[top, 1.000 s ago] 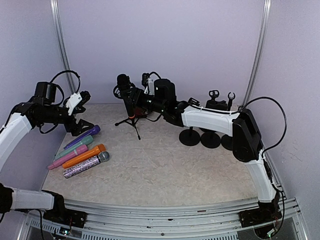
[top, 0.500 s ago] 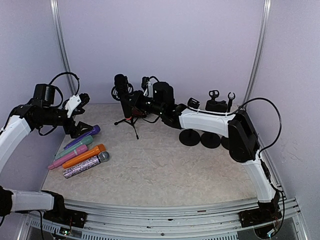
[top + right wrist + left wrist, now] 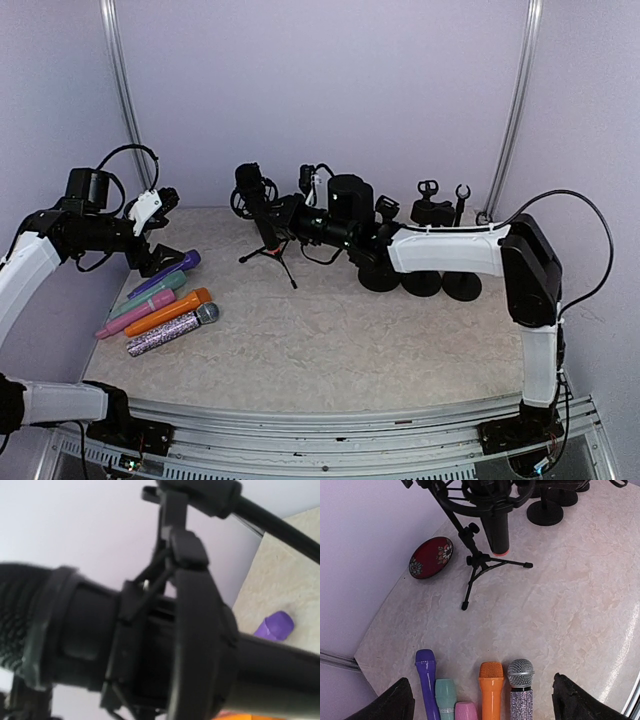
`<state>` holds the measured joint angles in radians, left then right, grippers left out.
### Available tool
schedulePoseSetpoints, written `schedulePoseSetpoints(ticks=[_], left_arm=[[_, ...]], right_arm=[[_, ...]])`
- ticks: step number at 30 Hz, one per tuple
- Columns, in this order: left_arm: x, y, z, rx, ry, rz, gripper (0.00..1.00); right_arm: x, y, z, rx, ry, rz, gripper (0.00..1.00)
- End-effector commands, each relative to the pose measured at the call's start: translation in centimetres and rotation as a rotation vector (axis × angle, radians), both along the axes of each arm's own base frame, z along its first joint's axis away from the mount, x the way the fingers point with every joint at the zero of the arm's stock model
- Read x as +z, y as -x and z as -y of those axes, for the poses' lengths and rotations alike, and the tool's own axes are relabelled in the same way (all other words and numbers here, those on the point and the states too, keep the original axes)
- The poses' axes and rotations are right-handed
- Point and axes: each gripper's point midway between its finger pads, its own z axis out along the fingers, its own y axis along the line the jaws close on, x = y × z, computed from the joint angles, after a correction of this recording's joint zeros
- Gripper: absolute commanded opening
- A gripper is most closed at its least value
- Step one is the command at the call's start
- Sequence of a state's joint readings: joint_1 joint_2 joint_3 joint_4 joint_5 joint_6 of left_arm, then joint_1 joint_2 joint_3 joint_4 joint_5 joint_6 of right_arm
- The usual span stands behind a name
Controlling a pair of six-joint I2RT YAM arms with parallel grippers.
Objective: Remove the microphone from the stand
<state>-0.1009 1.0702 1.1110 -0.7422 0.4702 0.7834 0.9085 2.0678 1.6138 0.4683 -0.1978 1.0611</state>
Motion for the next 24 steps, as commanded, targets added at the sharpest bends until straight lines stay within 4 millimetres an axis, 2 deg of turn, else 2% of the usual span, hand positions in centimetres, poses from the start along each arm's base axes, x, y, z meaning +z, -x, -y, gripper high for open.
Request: schedulePoseSetpoints(ticks=[1,2,8,14,15,24], left_arm=[[0.5,0.5,-0.1,0.005,0.003,0.003,0.93],[0.5,0.5,-0.1,0.006,0.003,0.003,0.93],[0.7,1.0,0.8,-0.007,-0.002,0.002,0.93],[0.2,1.7,2.7,-0.058,-0.013,-0.012,0.94],[0.2,2.1,3.7,-0.088,-0.016,-0.014,0.94],[0.9,2.8,8.5,-0.216,-0.015,-0.019,0.95]], right_arm=[[8.8,3.3,3.5,-0.02,-0.161,0.155,0.06],[8.3,3.6,3.9,-0.022,-0.149,0.147,0.06],[8.0,5.6,6.5,-0.03,-0.152,0.103,0.04],[6.9,8.3,8.5,-0.038,-0.168,0.024,0.02],[6.7,8.6,8.8,-0.041,-0.177,0.007,0.01],[6.1,11.1,11.1,-0.046,-0.274,-0.127,0.02]])
